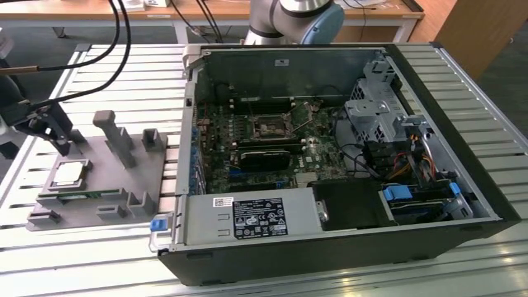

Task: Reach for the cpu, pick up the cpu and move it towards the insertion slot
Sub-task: 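Pick up the cpu and move it towards the insertion slot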

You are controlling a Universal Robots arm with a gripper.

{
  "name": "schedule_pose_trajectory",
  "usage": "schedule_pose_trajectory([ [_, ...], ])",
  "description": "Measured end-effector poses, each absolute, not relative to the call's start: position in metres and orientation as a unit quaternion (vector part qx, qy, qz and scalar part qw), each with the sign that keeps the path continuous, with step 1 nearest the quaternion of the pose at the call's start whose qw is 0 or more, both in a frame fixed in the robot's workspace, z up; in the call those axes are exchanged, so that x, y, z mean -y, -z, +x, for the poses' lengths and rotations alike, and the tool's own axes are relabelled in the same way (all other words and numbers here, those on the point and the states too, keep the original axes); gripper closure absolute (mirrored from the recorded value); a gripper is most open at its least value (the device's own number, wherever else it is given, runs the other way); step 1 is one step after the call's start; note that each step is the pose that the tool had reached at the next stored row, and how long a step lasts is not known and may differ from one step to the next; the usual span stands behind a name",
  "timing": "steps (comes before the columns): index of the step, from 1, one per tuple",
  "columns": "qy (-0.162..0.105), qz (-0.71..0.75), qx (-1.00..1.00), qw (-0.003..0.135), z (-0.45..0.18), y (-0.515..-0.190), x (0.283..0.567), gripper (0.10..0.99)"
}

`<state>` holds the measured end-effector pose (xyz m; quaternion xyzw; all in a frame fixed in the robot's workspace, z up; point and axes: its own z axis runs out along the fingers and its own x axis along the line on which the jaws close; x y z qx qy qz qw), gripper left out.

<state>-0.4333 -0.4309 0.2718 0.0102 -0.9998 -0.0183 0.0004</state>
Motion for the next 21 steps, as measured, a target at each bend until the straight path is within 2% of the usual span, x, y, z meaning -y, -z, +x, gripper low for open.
schedule_pose_trajectory([
  [21,0.018,0.010,1.000,0.000,-0.433,-0.257,0.432,0.263],
])
